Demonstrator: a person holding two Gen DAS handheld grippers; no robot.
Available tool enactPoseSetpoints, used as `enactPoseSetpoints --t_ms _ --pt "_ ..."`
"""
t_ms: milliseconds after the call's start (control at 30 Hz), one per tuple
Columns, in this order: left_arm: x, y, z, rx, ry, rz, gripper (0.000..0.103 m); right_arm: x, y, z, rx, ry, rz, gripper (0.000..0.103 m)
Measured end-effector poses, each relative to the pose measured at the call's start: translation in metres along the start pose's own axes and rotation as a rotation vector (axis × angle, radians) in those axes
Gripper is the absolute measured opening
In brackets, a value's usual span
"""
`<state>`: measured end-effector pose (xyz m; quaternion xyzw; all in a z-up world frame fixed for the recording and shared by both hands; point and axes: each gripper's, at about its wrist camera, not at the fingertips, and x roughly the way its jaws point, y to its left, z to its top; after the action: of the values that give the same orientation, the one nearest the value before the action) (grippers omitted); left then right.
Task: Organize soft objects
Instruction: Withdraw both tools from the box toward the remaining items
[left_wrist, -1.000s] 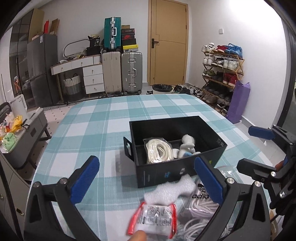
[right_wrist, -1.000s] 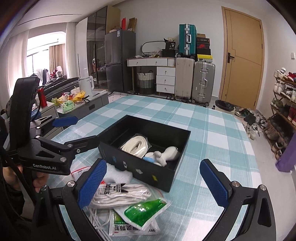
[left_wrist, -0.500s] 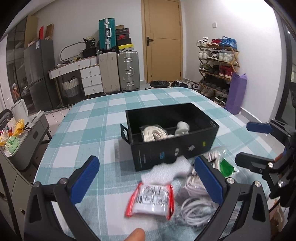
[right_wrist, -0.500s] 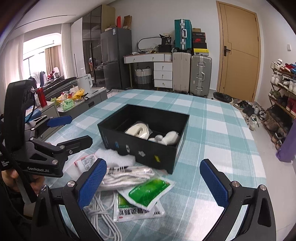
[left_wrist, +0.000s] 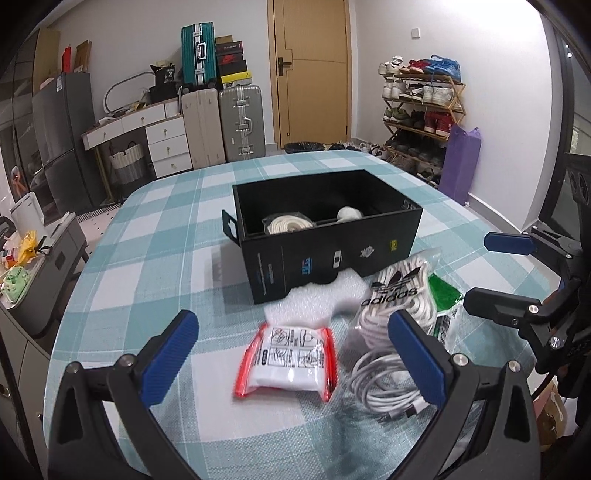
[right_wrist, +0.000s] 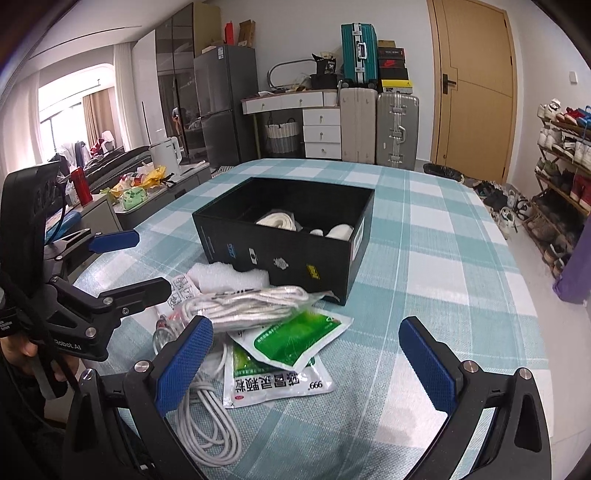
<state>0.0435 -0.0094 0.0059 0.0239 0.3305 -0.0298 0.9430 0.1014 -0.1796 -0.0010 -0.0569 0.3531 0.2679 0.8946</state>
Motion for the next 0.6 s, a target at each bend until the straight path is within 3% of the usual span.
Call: enactPoseSetpoints --t_ms 600 --pt "0.006 0.008 -0.015 -0.033 0.045 -0.043 0.103 0.013 0.000 -0.014 0.011 0.064 0.005 0.102"
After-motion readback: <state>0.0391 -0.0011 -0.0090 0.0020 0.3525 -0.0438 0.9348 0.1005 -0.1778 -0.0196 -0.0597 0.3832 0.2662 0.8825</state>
